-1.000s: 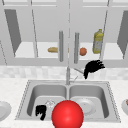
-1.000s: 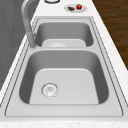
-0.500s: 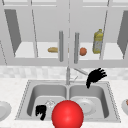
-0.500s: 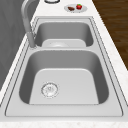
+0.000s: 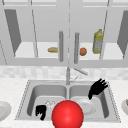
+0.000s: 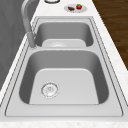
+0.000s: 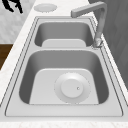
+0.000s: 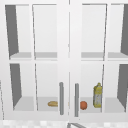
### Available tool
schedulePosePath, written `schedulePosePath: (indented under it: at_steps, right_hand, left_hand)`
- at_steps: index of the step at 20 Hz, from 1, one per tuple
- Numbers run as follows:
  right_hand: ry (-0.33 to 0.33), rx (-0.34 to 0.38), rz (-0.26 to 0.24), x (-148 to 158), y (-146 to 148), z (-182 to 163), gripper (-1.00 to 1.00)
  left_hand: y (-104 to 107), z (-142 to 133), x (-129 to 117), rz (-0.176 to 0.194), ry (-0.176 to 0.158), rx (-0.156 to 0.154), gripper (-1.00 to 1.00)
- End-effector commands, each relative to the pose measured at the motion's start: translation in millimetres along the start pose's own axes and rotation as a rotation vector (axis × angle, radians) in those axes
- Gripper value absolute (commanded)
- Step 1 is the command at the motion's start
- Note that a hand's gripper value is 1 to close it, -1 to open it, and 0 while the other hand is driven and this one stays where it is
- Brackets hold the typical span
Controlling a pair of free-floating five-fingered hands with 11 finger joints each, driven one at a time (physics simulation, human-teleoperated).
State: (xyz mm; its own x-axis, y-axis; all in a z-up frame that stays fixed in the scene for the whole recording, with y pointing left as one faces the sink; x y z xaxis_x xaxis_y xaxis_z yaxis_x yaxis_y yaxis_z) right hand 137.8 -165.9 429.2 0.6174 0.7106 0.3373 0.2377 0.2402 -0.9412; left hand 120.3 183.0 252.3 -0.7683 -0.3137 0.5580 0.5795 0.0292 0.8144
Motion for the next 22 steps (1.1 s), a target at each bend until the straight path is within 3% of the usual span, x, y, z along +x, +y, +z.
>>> schedulePosePath:
  at_steps: [1,11,18,22]
  right_hand:
    - [-0.050,0.056,-0.043,-23,18,14,-1.00]
    - [-0.054,0.160,-0.132,-88,48,55,-1.00]
    - [-0.172,0.176,-0.006,-102,71,53,-1.00]
    - [-0.232,0.205,0.018,-110,78,55,-1.00]
  left_hand:
    - [0,0,0,0.000,0.000,0.000,0.00]
    - [0,0,0,0.000,0.000,0.000,0.00]
    - [0,0,0,0.000,0.000,0.000,0.00]
    - [0,0,0,0.000,0.000,0.000,0.00]
